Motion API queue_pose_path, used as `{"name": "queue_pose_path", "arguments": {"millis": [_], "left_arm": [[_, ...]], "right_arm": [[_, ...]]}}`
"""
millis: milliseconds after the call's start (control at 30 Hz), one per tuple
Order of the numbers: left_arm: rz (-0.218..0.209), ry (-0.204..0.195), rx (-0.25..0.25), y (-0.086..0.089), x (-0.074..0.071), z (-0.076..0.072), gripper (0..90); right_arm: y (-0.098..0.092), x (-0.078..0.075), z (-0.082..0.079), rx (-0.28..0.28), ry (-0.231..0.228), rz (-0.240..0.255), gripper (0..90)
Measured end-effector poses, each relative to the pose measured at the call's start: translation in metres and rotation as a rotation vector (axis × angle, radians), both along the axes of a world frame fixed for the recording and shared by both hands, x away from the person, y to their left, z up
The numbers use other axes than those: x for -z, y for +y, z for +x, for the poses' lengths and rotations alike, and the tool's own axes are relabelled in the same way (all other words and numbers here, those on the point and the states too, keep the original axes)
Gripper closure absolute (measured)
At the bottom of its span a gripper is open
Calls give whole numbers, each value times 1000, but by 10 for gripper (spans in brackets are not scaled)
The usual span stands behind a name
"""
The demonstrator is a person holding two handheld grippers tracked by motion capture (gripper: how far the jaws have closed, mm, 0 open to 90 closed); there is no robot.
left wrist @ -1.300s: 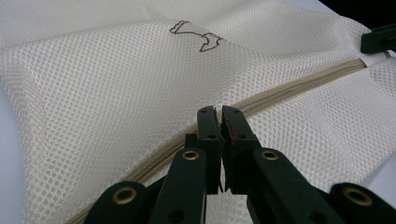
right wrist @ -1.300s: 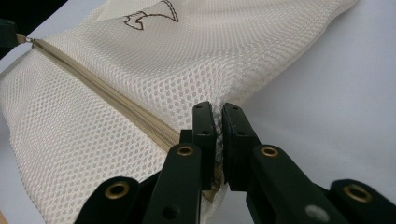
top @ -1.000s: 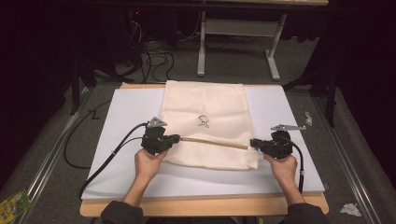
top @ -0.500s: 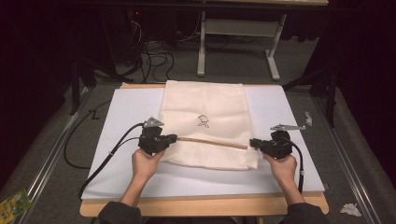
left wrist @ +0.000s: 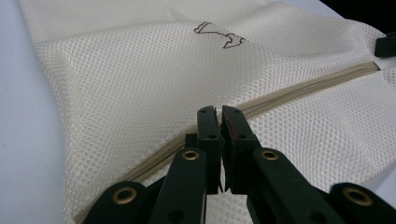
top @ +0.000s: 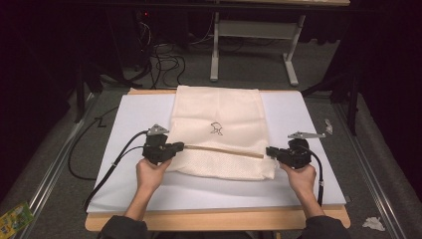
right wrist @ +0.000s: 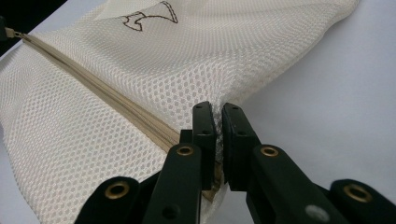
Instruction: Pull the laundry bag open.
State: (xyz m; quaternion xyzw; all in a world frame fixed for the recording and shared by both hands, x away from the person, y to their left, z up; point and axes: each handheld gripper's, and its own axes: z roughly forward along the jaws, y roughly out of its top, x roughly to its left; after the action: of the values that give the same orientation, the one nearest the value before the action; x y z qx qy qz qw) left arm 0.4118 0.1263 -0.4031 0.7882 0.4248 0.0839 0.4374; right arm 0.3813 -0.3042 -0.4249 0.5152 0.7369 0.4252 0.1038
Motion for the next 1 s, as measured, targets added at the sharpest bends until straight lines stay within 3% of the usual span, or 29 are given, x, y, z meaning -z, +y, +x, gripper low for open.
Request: {"name": "queue_pose_path", "arguments": {"millis": [467, 1000], "left_arm": [[17, -10, -24, 9, 1, 0, 869], [5, -12, -72, 28, 0, -1, 870]], "right_arm": [[3, -2, 2, 12, -8, -40, 864], [-1, -10, 6, 21, -12, -55, 865]]}}
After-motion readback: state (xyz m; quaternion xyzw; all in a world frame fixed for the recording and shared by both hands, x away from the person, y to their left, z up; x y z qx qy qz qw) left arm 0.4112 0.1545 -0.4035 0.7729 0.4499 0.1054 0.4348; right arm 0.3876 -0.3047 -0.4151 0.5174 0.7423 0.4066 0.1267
